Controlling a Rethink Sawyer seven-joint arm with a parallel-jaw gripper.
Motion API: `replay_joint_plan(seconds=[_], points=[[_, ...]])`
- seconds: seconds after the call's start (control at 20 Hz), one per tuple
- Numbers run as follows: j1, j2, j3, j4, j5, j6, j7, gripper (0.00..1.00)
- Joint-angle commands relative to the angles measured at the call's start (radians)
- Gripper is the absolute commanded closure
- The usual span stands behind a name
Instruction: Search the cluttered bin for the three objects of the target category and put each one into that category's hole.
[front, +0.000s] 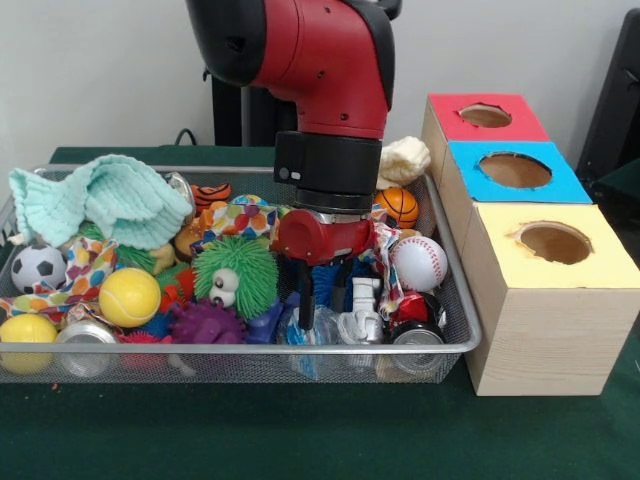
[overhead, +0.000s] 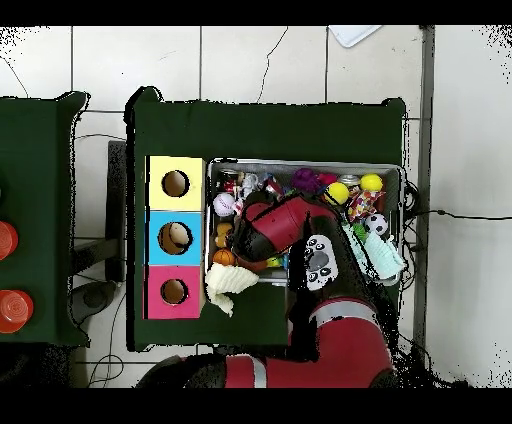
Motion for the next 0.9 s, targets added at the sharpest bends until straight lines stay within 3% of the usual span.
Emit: replay_joint_plan(seconds=[0.05, 0.7, 0.75, 0.9], points=[[-0.011, 0.061, 0.006, -0.064, -0.014, -0.042, 0.103, 0.00], [-0.007, 0.062, -0.016, -0.068, 0.020, -0.149, 0.151, 0.00], [0.007, 0.066, -0.039, -0.074, 0.034, -0.166, 0.163, 1.00], [0.027, 0.078, -0.077, -0.078, 0.072, -0.196, 0.202, 1.00]])
